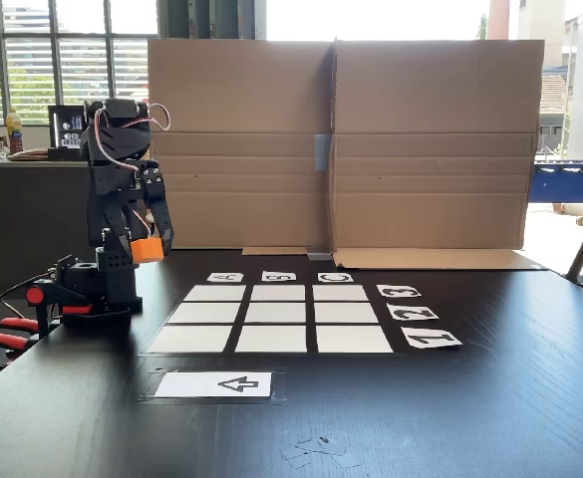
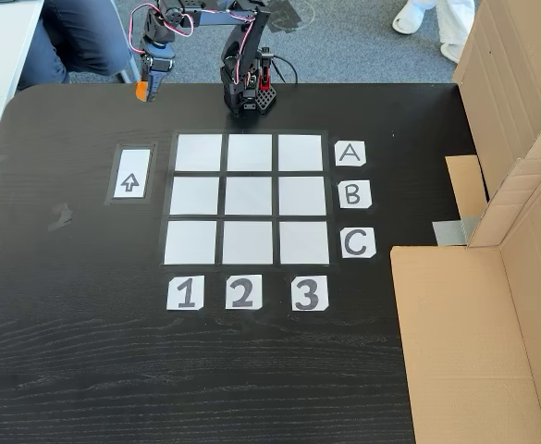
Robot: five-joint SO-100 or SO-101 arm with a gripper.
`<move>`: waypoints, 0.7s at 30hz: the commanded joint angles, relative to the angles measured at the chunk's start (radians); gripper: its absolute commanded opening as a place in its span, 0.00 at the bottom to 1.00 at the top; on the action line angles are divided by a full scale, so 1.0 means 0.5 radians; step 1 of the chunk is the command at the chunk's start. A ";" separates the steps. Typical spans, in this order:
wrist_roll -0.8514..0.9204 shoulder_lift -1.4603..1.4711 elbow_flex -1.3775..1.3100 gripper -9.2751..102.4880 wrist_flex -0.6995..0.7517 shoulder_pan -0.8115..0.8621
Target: Pick up the round, orange token and place it in the grid on square A1.
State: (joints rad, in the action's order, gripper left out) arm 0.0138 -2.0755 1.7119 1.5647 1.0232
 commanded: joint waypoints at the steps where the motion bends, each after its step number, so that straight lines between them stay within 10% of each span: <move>1: 0.034 -0.264 0.187 0.16 -0.006 -0.025; 21: 0.107 -0.426 1.104 0.15 -0.043 -0.479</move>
State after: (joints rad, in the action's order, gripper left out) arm 0.0598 -2.3086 2.2580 1.5555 0.8161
